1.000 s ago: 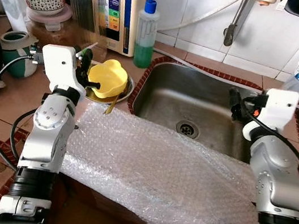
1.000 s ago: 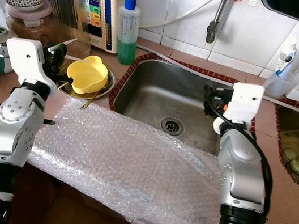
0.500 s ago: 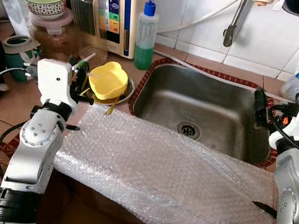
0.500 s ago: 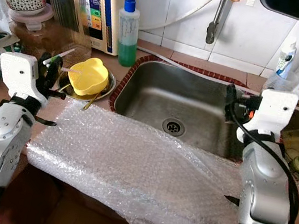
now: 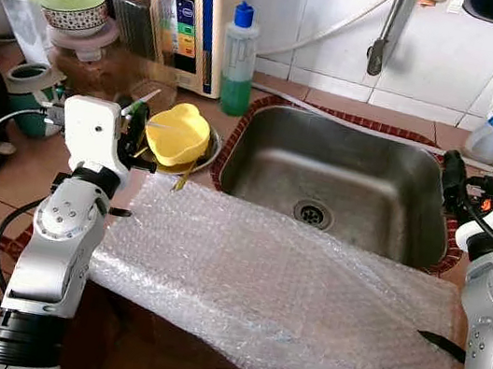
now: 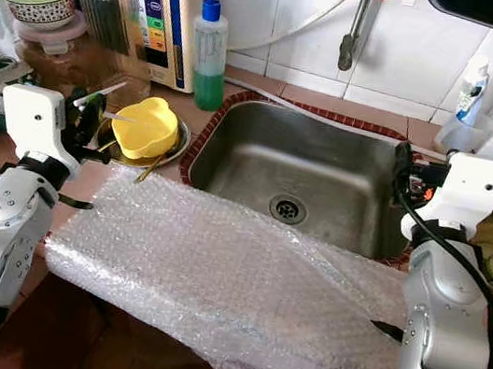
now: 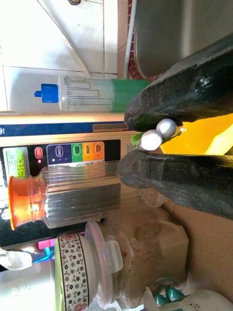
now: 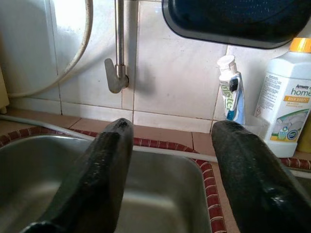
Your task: Kitchen organization
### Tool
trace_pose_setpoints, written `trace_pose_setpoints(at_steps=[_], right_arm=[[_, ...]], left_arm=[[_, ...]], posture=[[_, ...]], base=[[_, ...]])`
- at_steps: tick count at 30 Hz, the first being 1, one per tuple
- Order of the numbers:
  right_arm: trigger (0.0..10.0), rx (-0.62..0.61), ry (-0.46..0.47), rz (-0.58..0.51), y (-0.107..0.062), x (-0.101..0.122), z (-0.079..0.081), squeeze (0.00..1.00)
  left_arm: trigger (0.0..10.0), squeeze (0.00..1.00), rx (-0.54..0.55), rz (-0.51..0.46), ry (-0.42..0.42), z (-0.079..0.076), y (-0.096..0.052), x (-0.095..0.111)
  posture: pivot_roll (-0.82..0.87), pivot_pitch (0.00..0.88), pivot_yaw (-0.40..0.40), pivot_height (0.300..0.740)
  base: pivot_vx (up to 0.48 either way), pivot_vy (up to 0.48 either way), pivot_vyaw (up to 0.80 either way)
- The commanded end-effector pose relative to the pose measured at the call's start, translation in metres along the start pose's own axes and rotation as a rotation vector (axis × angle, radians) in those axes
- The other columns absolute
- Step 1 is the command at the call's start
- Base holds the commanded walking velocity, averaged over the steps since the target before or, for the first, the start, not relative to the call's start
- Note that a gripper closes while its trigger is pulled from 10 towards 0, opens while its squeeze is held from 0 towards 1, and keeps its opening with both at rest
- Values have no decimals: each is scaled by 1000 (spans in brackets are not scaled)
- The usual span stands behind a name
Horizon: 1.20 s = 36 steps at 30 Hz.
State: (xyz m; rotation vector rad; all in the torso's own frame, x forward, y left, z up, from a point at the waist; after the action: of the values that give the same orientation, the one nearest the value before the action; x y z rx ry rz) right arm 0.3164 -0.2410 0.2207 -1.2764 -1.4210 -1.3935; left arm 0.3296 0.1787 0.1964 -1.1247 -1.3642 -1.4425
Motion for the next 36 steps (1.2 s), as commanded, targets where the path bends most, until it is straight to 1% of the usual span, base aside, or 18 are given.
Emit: trace_pose_setpoints(at_steps=[1, 6, 7, 8, 9, 10, 11, 12, 13, 15, 16, 18, 19, 25, 29, 30, 31, 36], right_arm=[[0, -14, 9, -25, -1, 7, -1, 0], [0, -15, 16, -22, 0, 7, 0, 0], [0, 3, 12, -14, 1, 6, 3, 0], [2824, 20, 7, -10, 2, 6, 6, 0], [2824, 20, 7, -10, 2, 6, 6, 0], [10000, 76, -9, -8, 4, 7, 18, 0], [10000, 76, -9, -8, 4, 7, 18, 0], [10000, 150, -49, -23, 5, 9, 32, 0], [10000, 173, -66, -29, 5, 10, 37, 0], [10000, 213, -60, -47, 5, 14, 47, 0], [10000, 220, -55, -50, 6, 14, 48, 357], [10000, 227, -51, -53, 6, 15, 49, 357], [10000, 224, -41, -51, 7, 15, 48, 1000], [10000, 275, -41, -58, 10, 17, 54, 1000], [10000, 455, -86, -73, 9, 18, 78, 1000], [10000, 455, -86, -73, 9, 18, 78, 1000], [10000, 536, -97, -69, 9, 16, 89, 1000], [10000, 595, -132, -75, 10, 17, 96, 1000]], left_arm=[[10000, 0, -11, -11, 8, -1, 1, 5], [10000, 0, -11, -9, 5, -2, 2, 5], [10000, 0, -11, -10, 3, -2, 3, 6], [10000, 0, -12, -12, 2, -3, 3, 6], [10000, 0, -12, -12, 2, -3, 3, 6], [10000, 0, -16, -18, -3, -5, 5, 7], [10000, 0, -16, -18, -3, -5, 5, 7], [10000, 0, -25, -23, -6, -7, 6, 9], [10000, 0, -28, -26, -4, -8, 7, 9], [10000, 0, -28, -31, -3, -8, 7, 11], [10000, 0, -24, -32, -3, -8, 7, 11], [10000, 0, -20, -33, -3, -7, 7, 11], [10000, 0, -15, -32, -7, -6, 7, 11], [10000, 0, -23, -32, -30, -12, 9, 10], [10000, 0, -74, -40, -66, -28, 16, 12], [10000, 0, -74, -40, -66, -28, 16, 12], [10000, 0, -98, -54, -82, -36, 19, 16], [10000, 0, -121, -68, -109, -43, 23, 20]], posture=[[35, 48, 74, 740], [33, 46, 71, 740], [34, 45, 68, 740], [34, 45, 67, 740], [34, 45, 67, 740], [37, 47, 64, 740], [37, 47, 64, 740], [39, 45, 61, 740], [40, 44, 59, 740], [42, 43, 56, 740], [43, 43, 53, 740], [44, 43, 53, 740], [44, 42, 49, 740], [42, 41, 42, 740], [43, 39, 28, 740], [43, 39, 28, 740], [44, 37, 20, 740], [46, 32, 6, 740]], base=[[0, 0, 0], [0, 0, 0], [0, 0, 0], [0, 0, 0], [0, 0, 0], [0, 0, 0], [0, 0, 0], [0, 0, 0], [0, 0, 0], [0, 0, 0], [0, 0, 0], [0, 0, 0], [0, 0, 0], [0, 0, 0], [0, 0, 0], [0, 0, 0], [0, 0, 0], [0, 0, 0]])
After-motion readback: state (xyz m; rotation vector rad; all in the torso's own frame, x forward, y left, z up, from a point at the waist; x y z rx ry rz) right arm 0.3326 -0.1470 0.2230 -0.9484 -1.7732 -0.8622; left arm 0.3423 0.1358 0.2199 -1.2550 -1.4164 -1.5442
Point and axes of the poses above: a point about 5 cm out from each wrist's last joint towards the gripper, its own y axis pointing out of the wrist towards the gripper, its own x axis along the axis of the wrist's last joint, z = x × y, the point moved 2 cm from there along y, pointing out of the wrist towards the gripper, and after that the axes turned 3 degrees about -y, right-handed, at the moved point
